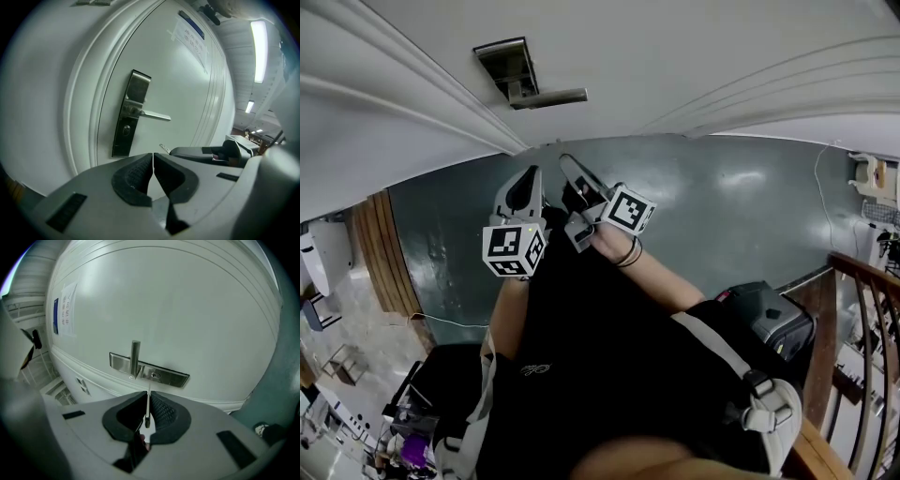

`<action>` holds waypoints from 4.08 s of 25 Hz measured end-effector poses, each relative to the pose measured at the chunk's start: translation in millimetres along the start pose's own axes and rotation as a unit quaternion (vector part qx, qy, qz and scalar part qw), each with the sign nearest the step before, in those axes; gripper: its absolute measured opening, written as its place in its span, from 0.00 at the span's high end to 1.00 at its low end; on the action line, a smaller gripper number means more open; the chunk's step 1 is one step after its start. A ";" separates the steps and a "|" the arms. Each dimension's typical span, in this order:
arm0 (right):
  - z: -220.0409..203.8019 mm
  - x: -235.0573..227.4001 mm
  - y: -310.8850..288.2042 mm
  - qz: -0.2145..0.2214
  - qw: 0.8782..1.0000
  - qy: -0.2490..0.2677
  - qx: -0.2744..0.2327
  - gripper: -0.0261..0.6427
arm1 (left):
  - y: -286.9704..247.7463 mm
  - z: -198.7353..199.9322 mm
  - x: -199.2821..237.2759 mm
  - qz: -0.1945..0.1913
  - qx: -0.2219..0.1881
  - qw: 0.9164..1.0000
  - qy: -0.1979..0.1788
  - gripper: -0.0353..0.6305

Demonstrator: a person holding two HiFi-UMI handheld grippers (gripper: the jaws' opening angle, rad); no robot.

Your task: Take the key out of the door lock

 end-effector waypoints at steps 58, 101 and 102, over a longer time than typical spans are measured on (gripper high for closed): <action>78.6 107.2 139.5 -0.100 0.807 0.578 -0.069 0.92 | 2.8 76.7 -140.4 -0.044 -0.120 0.986 -0.110 0.91; 76.7 109.4 140.8 -0.087 0.811 0.574 -0.073 0.92 | -2.0 72.2 -139.6 -0.041 -0.132 0.987 -0.085 0.91; 77.3 108.9 141.2 -0.089 0.811 0.573 -0.073 0.92 | -2.0 72.3 -139.5 -0.041 -0.132 0.987 -0.085 0.91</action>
Point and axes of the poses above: the fingertips, and each gripper's own axes: y backward along the fingers, x to its left, z out of its top, the point moved 8 cm from there along y, backward along the fingers, and after that the axes turned 8 degrees about -y, right-handed, at the moved point
